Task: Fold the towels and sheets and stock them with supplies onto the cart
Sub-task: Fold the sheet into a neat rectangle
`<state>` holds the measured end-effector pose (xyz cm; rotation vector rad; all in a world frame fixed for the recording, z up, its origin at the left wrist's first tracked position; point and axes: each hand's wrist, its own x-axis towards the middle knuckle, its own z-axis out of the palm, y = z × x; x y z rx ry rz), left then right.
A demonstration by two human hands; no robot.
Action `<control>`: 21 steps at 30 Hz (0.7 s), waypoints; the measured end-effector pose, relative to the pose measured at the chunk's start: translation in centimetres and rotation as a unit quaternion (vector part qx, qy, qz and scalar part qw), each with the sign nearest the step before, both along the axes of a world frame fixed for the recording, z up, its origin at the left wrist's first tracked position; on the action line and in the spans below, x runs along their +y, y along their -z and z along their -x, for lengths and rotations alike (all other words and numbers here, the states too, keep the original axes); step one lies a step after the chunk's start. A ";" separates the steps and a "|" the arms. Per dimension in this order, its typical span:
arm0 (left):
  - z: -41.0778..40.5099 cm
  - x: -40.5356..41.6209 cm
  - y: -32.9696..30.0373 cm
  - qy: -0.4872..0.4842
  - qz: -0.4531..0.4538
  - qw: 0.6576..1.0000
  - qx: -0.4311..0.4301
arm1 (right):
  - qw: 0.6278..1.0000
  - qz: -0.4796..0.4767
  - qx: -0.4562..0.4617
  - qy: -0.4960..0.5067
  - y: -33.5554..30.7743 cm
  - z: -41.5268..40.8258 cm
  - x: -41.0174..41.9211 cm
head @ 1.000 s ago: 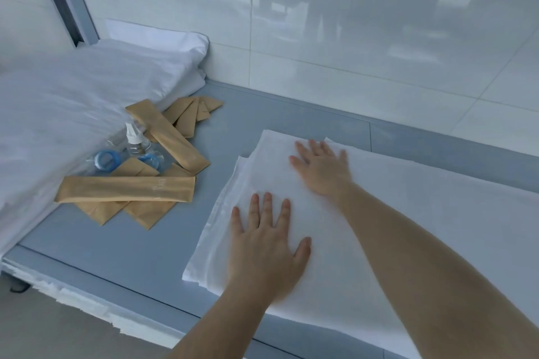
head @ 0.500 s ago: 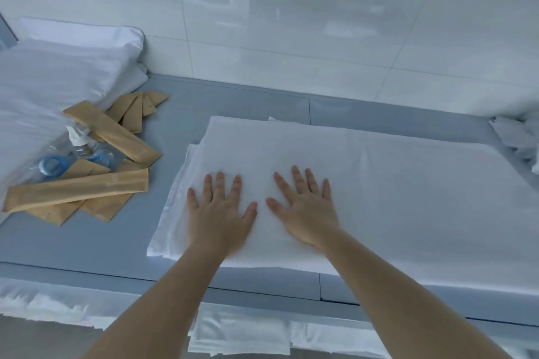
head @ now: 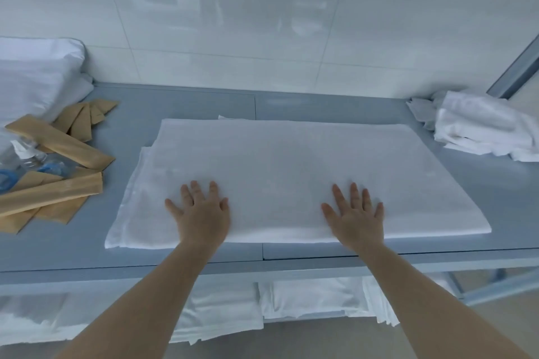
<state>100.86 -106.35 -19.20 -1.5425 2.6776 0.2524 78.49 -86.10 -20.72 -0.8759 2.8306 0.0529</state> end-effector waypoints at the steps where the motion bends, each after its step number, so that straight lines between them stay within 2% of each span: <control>1: 1.1 1.8 -0.1 0.017 -0.007 1.000 -0.001 | 1.000 -0.001 -0.004 0.002 -0.1 -0.3 0.1; 5: 6.3 7.8 -0.3 0.079 -0.041 0.996 -0.005 | 1.000 0.003 -0.003 0.003 0.0 -1.8 1.0; 10: 9.1 9.9 0.0 0.065 -0.044 0.996 -0.036 | 0.999 -0.012 0.019 -0.045 -0.5 -2.4 3.1; 13: 9.2 9.6 1.0 0.084 -0.028 0.996 -0.033 | 0.985 0.013 0.116 -0.128 -2.1 0.7 2.6; 18: 9.4 8.7 2.5 0.104 -0.005 0.994 -0.025 | 0.953 0.037 0.056 -0.297 -3.1 7.7 -2.0; 21: 9.2 7.8 2.8 0.130 0.011 0.991 -0.030 | 0.921 -0.002 0.050 -0.387 -2.3 8.8 -5.4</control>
